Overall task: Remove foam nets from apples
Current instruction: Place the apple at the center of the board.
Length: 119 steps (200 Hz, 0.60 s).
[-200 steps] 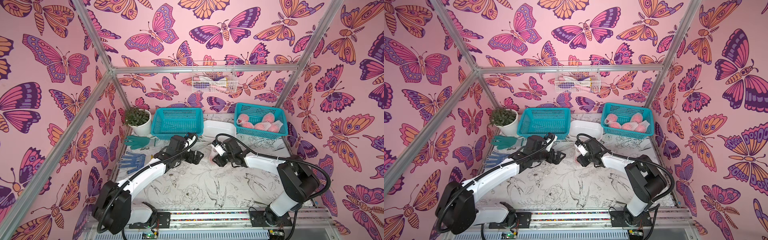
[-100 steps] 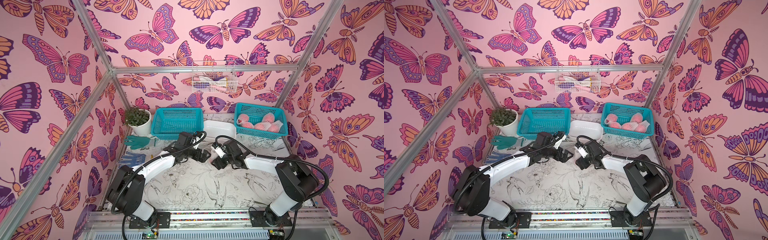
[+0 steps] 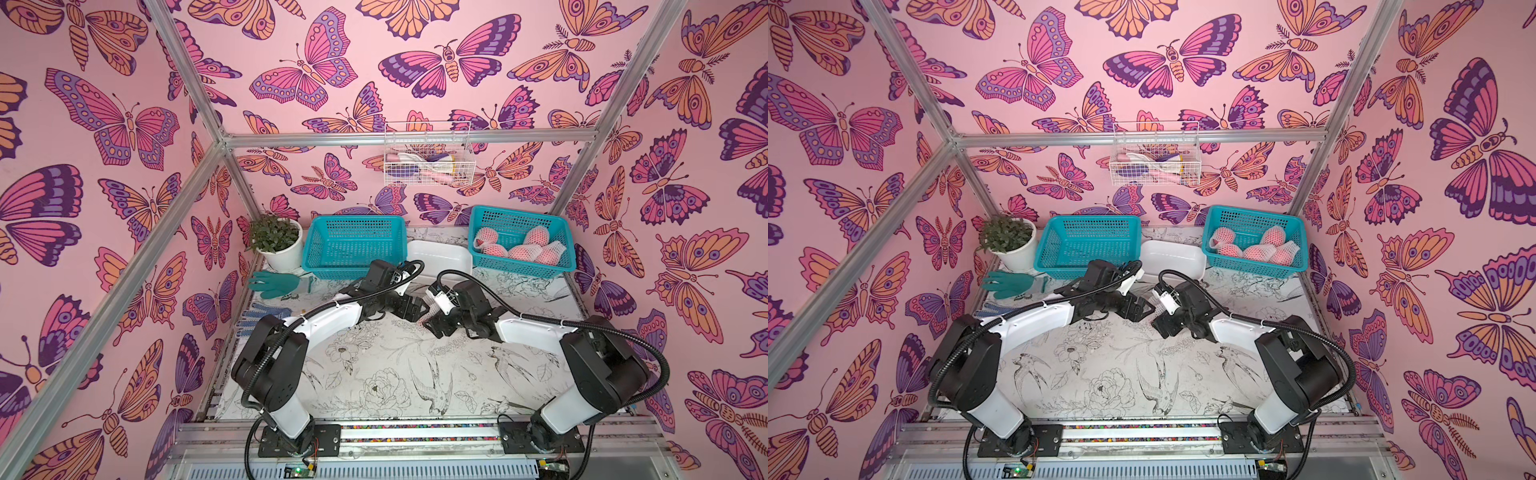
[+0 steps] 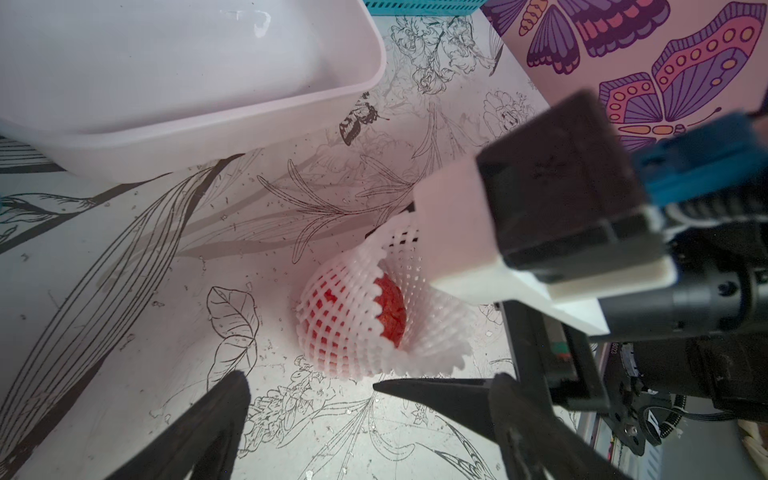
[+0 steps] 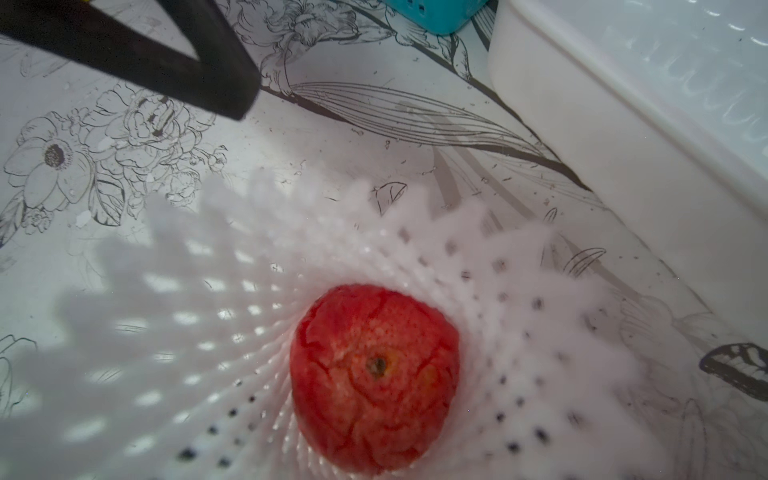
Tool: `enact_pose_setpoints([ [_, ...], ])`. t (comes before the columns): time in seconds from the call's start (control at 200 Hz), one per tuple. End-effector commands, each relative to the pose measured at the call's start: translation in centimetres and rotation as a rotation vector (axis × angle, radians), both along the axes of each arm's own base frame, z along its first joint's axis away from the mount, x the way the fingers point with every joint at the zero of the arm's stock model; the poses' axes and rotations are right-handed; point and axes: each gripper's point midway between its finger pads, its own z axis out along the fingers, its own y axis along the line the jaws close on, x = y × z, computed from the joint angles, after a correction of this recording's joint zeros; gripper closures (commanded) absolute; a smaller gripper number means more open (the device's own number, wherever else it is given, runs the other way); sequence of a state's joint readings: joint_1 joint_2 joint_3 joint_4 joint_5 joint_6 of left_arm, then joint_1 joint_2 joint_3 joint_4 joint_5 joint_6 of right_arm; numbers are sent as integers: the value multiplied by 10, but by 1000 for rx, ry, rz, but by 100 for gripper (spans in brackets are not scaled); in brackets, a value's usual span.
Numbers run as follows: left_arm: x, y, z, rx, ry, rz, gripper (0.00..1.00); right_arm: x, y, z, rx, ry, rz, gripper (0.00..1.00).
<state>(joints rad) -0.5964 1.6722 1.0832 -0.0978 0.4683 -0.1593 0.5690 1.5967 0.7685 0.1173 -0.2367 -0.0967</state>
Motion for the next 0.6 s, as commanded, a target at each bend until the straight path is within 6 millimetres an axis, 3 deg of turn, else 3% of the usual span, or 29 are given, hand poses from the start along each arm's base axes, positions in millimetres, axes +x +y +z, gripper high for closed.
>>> enact_pose_setpoints([
  [0.0,7,-11,3,-11,-24,-29,13,-2,3,7,34,-12,18,12],
  [0.276,13,-21,-3,-23,-9,-53,34,4,-3,7,68,-23,-13,12],
  [0.321,13,-21,-4,-24,-5,-56,38,7,-5,19,93,-54,-25,11],
  [0.591,11,-28,0,-48,2,-77,71,11,-8,22,136,-58,-22,11],
])
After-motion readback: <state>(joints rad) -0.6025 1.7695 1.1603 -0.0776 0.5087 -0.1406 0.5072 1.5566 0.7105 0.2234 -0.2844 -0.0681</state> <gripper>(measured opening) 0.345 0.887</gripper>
